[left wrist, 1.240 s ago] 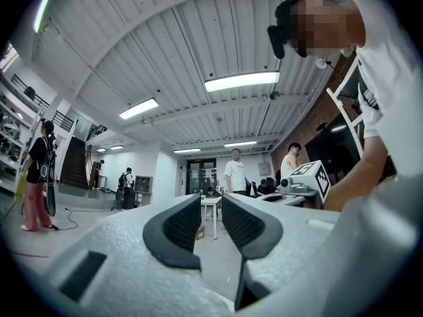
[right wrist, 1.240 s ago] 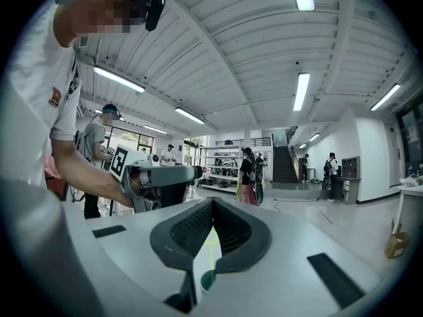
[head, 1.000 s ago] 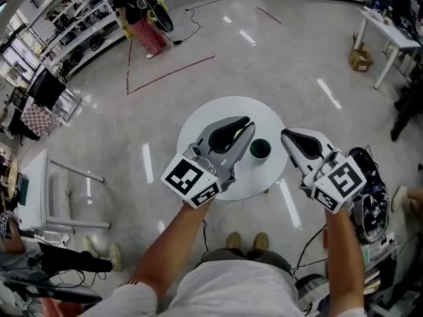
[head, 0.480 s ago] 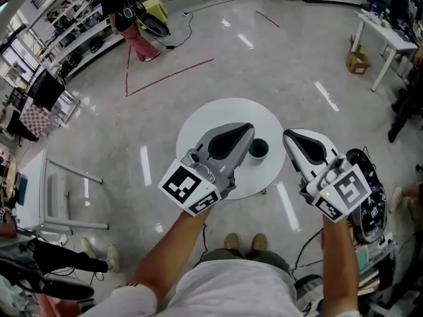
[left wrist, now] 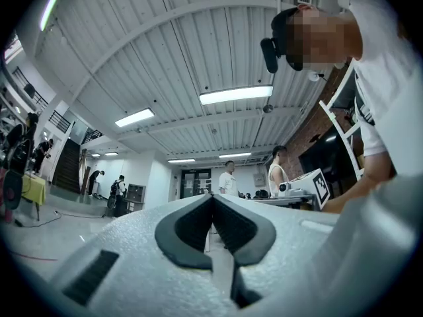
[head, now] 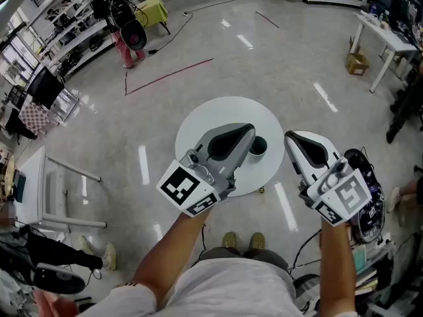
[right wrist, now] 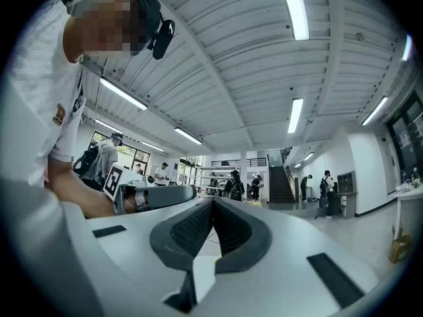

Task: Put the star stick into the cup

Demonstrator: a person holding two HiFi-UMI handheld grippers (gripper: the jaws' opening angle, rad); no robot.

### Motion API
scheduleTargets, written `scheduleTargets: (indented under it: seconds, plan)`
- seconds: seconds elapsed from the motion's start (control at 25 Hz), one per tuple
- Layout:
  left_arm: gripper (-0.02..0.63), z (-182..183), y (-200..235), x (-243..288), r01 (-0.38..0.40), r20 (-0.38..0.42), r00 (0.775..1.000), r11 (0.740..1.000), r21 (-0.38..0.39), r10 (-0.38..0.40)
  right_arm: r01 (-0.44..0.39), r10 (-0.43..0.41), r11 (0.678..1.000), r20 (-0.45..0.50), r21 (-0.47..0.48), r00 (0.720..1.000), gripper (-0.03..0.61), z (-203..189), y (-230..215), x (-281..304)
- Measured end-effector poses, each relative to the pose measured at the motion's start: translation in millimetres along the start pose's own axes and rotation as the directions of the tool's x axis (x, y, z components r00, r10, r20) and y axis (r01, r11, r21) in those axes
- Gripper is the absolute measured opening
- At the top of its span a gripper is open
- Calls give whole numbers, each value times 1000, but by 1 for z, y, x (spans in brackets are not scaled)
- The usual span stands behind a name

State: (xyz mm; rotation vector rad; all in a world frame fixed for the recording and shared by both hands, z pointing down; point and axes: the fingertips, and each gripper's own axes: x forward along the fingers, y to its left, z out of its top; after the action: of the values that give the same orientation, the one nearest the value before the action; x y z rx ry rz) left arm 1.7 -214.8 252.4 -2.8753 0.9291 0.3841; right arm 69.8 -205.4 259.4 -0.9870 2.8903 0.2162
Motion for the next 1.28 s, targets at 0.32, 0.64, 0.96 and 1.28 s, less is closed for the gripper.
scheduleTargets:
  seconds: [0.32,0.64,0.96,1.28]
  plan:
    - [14,3,-1,1,6,8,1000,1000,2,-6,-4,4,1000,-11,-3,1000,11,-2,0,0]
    - [14,3,-2,3,5,7,1000,1000,1,-5,-5,5,1000,-21,-1,1000,11,-5,-2,-2]
    - [14,0,-3,2,8,3,1000,1000,-2,-8,-3,3,1000,-25,0,1000,11,-8,-1,-3]
    - [14,-1,-4,4,10,4,1000,1000,-3,-10,-4,4,1000,-27,-1,1000,11,-9,-3,-5]
